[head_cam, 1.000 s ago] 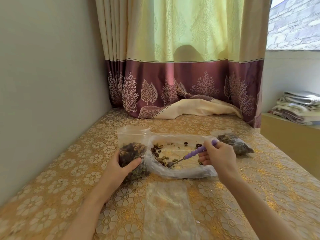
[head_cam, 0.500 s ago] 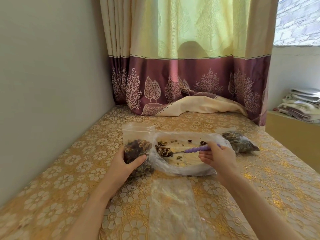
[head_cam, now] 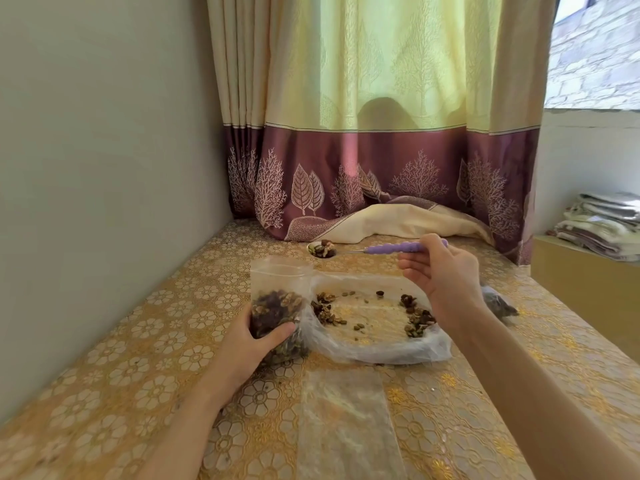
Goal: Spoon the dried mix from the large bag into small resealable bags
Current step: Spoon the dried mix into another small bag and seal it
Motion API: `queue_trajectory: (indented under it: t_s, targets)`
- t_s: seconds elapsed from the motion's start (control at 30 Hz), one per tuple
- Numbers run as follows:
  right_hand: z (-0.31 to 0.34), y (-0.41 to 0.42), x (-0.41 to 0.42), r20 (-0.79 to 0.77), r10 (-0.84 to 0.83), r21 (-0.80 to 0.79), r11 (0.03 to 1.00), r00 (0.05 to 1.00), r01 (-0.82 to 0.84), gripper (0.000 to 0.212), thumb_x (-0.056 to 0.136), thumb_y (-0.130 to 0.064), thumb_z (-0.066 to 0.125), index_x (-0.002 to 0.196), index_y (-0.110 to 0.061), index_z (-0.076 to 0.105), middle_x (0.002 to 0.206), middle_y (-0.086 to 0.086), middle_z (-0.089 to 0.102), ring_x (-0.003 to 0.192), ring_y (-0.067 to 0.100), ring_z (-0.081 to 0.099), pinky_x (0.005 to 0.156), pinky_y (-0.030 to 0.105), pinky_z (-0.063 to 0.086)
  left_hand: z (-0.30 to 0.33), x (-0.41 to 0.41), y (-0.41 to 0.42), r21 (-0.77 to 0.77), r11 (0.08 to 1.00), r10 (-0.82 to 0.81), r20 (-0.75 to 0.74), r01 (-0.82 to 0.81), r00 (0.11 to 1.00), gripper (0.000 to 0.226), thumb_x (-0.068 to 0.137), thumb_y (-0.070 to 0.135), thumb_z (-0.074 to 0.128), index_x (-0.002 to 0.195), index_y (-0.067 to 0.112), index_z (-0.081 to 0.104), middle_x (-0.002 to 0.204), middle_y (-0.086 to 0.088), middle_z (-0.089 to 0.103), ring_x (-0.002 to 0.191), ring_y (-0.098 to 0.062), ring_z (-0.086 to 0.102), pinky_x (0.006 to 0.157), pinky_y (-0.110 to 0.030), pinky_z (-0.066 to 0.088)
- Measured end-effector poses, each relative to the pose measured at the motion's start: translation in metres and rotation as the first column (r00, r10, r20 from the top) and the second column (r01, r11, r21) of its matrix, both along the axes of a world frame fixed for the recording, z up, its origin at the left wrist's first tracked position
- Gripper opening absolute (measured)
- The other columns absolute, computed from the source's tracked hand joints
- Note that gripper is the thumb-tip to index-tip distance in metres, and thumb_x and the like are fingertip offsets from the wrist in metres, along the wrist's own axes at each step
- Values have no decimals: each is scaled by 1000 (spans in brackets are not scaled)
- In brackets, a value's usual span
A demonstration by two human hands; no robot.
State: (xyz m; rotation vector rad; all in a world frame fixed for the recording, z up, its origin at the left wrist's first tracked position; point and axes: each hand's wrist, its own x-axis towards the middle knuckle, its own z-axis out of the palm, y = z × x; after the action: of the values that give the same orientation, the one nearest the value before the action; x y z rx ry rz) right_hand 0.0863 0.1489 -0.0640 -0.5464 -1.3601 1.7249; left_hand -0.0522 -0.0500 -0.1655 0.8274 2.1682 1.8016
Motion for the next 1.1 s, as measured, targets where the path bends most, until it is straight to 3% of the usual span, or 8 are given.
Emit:
queue_trajectory:
  t_s: [0.2, 0.4, 0.53, 0.63, 0.73, 0.83, 0.97, 1.1]
  targets:
    - [10, -24, -15, -14, 118, 130, 985, 993, -116, 27, 94, -7, 50, 72, -2, 66, 57, 5, 67, 52, 12, 63, 51, 18, 52, 0, -1, 1, 9, 1000, 13, 1, -13, 1000, 59, 53, 55, 73, 105, 43, 48, 107, 19, 59, 93, 9, 53, 66, -8, 41]
    - [9, -36, -18, 6, 242, 366, 902, 970, -227, 23, 94, -2, 46, 79, -9, 61, 62, -3, 72, 55, 8, 62, 54, 17, 52, -1, -1, 0, 11, 1000, -3, 11, 3, 1000, 62, 53, 55, 74, 108, 42, 47, 108, 19, 59, 94, 9, 53, 69, -9, 41]
    - [8, -31, -15, -35, 249, 356, 908, 968, -221, 22, 93, 1, 44, 83, -8, 62, 63, -2, 72, 57, 10, 63, 56, 19, 53, -1, -2, 1, 7, 1000, -11, 9, 11, 1000, 70, 51, 58, 74, 113, 39, 46, 110, 17, 58, 98, 6, 53, 73, -13, 42]
    - [2, -21, -12, -90, 154, 233, 964, 984, -129, 21, 94, -5, 47, 81, -7, 64, 61, 1, 69, 56, 12, 64, 54, 20, 53, -2, -2, 1, -5, 1000, 5, 4, -5, 1000, 75, 53, 58, 73, 119, 34, 46, 111, 17, 57, 98, 5, 51, 74, -14, 41]
    - [-10, -7, -10, -59, -9, 138, 990, 998, 17, 29, 98, -16, 48, 76, -6, 64, 58, 1, 66, 52, 11, 60, 51, 19, 51, -4, -2, 4, -35, 997, 71, -56, -73, 996, 63, 65, 54, 69, 119, 32, 45, 105, 20, 55, 92, 9, 49, 70, -10, 39]
    - [-26, 6, -5, 84, -152, 286, 950, 985, 122, 30, 98, -17, 44, 74, -8, 59, 56, -5, 68, 51, 8, 55, 50, 19, 49, -6, -2, 6, -45, 989, 135, -90, -140, 987, 53, 76, 46, 68, 120, 29, 45, 100, 21, 52, 86, 10, 47, 66, -7, 35]
    - [-46, 17, 2, 195, -379, 601, 775, 905, 195, 27, 92, -15, 47, 66, -12, 53, 51, -18, 63, 47, 4, 48, 54, 21, 41, -6, -2, 7, -46, 987, 150, -107, -155, 983, 49, 77, 44, 68, 117, 32, 43, 98, 24, 51, 85, 11, 46, 65, -7, 34]
    - [-53, 24, 5, 187, -428, 624, 747, 884, 230, 27, 89, -14, 48, 62, -14, 47, 46, -23, 59, 60, 10, 54, 64, 26, 38, -7, -3, 7, -40, 986, 155, -110, -160, 982, 48, 76, 45, 68, 114, 37, 41, 98, 26, 49, 85, 12, 46, 64, -7, 34]
